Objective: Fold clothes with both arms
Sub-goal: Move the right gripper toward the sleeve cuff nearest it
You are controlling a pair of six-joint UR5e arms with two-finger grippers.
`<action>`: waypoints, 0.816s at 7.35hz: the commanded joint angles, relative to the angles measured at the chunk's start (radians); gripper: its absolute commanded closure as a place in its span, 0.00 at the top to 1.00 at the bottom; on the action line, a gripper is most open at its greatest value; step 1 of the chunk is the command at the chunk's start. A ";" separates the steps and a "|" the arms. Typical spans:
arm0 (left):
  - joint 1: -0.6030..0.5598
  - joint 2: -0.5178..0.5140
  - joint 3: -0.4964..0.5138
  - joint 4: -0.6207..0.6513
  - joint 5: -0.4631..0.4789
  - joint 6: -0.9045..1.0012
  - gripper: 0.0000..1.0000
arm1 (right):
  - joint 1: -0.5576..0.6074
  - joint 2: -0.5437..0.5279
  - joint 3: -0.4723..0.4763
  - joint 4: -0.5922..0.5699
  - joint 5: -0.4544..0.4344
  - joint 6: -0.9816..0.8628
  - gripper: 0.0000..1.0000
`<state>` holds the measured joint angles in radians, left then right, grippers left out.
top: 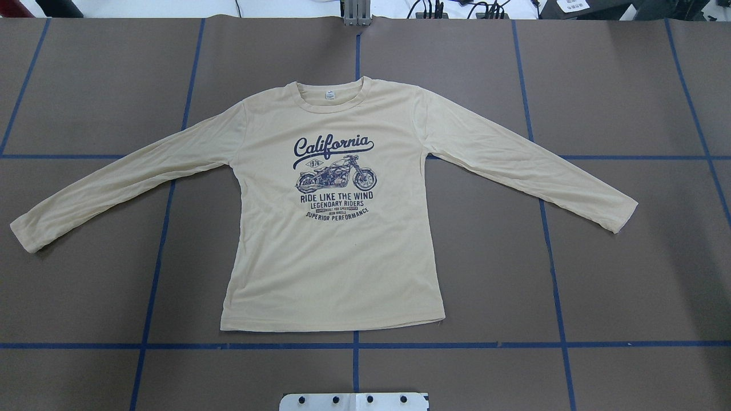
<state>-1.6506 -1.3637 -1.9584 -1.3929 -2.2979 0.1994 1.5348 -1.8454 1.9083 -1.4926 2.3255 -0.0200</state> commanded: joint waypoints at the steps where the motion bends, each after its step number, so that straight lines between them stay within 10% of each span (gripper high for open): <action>1: 0.000 0.000 -0.014 0.000 -0.002 0.000 1.00 | 0.001 0.000 0.000 0.000 -0.002 0.000 1.00; 6: 0.003 -0.064 -0.066 -0.090 0.002 -0.011 1.00 | -0.002 0.026 0.008 0.002 0.008 0.033 1.00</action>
<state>-1.6485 -1.3906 -2.0198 -1.4298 -2.2993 0.1929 1.5338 -1.8350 1.9146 -1.4913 2.3302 -0.0084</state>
